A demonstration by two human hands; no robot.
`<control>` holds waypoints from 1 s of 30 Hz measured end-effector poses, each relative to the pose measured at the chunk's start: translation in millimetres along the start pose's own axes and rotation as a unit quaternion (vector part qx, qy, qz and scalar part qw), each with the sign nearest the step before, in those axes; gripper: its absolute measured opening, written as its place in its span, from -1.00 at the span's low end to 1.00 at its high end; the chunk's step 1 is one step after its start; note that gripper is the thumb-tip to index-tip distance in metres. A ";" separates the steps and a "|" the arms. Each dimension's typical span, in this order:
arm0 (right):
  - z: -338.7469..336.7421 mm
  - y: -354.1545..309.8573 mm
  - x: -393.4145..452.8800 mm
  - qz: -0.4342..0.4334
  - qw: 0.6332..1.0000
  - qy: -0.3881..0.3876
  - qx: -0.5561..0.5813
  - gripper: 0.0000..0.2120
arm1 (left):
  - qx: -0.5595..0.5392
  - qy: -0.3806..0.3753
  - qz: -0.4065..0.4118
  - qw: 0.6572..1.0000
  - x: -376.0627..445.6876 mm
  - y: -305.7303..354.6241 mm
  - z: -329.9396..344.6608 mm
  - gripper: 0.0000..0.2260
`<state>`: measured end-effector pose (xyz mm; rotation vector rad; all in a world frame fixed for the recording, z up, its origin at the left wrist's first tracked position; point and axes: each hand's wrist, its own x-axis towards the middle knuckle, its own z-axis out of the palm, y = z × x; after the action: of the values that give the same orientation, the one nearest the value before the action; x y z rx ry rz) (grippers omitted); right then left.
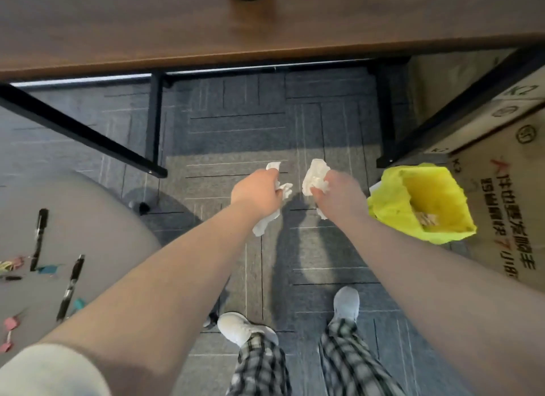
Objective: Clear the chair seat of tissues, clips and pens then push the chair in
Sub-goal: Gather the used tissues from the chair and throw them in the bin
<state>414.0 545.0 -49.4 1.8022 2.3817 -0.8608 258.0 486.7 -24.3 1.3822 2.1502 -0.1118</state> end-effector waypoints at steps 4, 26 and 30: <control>-25.2 83.0 12.6 0.068 0.997 0.016 0.022 -0.70 | 0.024 -0.031 0.041 0.998 28.2 84.8 22.7 -0.81; -48.6 384.2 42.0 0.310 0.935 0.046 0.168 -0.67 | 0.006 -0.117 0.135 0.984 144.2 365.3 185.0 -0.79; -40.8 396.9 54.9 0.320 0.925 0.053 0.198 -0.69 | -0.031 -0.120 0.123 0.985 161.3 381.4 200.2 -0.77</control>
<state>764.3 680.6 -194.6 2.5975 1.5250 -1.2060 620.5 720.0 -184.7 1.5031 1.7588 -0.1088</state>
